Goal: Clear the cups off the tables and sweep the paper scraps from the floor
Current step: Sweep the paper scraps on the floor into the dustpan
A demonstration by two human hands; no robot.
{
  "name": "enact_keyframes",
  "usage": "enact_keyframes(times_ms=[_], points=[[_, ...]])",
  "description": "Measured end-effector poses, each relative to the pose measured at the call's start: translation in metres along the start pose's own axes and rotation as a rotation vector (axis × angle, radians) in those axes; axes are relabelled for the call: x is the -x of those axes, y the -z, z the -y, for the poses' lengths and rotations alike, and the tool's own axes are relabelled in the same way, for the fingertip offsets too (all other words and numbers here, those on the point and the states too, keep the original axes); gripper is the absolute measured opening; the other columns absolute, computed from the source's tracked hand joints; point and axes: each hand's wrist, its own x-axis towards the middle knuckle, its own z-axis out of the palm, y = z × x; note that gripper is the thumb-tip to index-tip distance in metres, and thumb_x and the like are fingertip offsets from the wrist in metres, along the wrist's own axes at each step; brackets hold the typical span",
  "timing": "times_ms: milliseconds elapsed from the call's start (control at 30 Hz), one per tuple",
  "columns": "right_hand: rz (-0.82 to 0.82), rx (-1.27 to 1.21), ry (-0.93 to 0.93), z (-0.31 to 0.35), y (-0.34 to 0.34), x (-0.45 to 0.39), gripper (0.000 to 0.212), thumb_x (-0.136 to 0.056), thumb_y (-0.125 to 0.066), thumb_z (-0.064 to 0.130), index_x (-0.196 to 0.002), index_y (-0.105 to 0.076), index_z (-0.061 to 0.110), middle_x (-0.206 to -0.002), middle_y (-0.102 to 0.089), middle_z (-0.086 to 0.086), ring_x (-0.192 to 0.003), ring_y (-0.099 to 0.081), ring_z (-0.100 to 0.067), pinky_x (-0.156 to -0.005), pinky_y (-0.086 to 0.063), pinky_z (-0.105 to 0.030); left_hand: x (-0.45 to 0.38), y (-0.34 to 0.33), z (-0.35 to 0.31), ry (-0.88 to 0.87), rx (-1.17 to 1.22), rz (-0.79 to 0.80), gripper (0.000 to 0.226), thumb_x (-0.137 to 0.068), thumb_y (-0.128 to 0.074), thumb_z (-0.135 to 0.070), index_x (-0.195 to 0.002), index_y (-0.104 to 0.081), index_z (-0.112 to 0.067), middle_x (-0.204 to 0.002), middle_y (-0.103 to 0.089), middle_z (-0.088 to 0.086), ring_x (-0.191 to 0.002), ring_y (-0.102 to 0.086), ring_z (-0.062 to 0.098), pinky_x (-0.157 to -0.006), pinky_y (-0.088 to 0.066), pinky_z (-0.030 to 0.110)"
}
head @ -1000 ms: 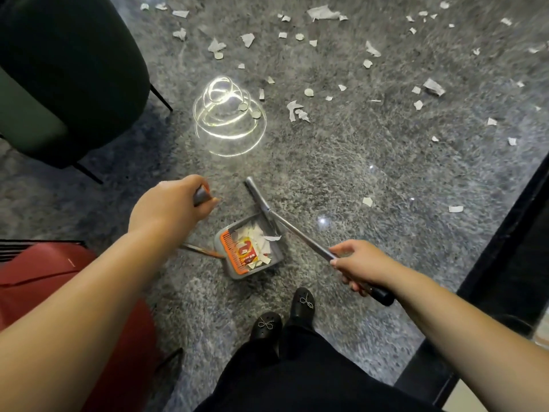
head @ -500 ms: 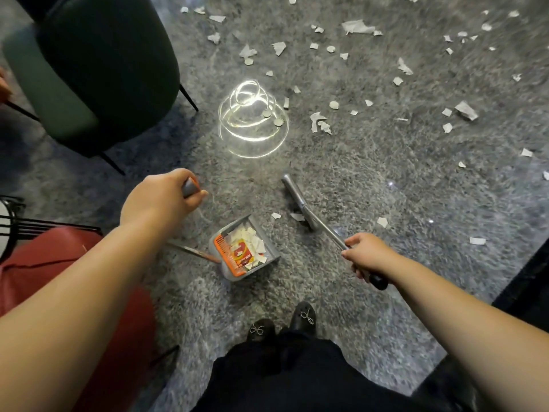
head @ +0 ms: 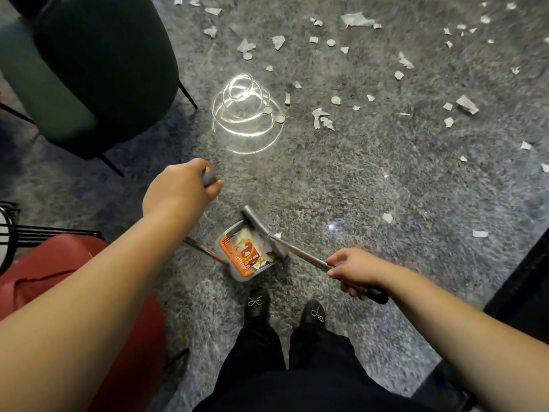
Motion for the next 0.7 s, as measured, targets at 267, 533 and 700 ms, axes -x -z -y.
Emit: enact_keyframes(times_ms=[267,533,700], points=[[-0.061,-0.074,0.034,0.016,-0.021,0.037,0.029,-0.095,-0.056,0.015,-0.123,-0.054,0.021,-0.048,-0.055,-0.004,-0.029,-0.046,-0.011,-0.032,-0.033,-0.016,-0.006,0.006,0.023,-0.001,0.033,0.013,0.027,-0.087,-0.064,-0.048,-0.078,-0.057,-0.023,-0.067,-0.048,-0.01,-0.061,-0.045,0.015,-0.054,-0.033,0.029],[-0.21,-0.105,0.01,0.025,-0.035,0.022,0.031,-0.092,-0.06,0.016,-0.123,-0.056,0.019,-0.056,-0.06,-0.002,-0.035,-0.054,-0.014,-0.034,-0.039,-0.019,-0.007,0.011,0.026,-0.041,0.046,0.049,0.022,-0.089,-0.062,-0.045,-0.082,-0.057,-0.024,-0.077,-0.056,-0.001,-0.072,-0.054,0.024,-0.056,-0.038,0.03],[-0.231,0.003,-0.021,0.045,-0.044,-0.005,0.033,-0.091,-0.055,0.012,-0.123,-0.056,0.005,-0.063,-0.062,-0.007,-0.047,-0.059,-0.022,-0.046,-0.046,-0.025,-0.002,0.006,0.023,-0.064,0.027,0.061,0.025,-0.09,-0.058,-0.043,-0.08,-0.054,-0.021,-0.078,-0.058,0.002,-0.071,-0.056,0.027,-0.056,-0.044,0.033]])
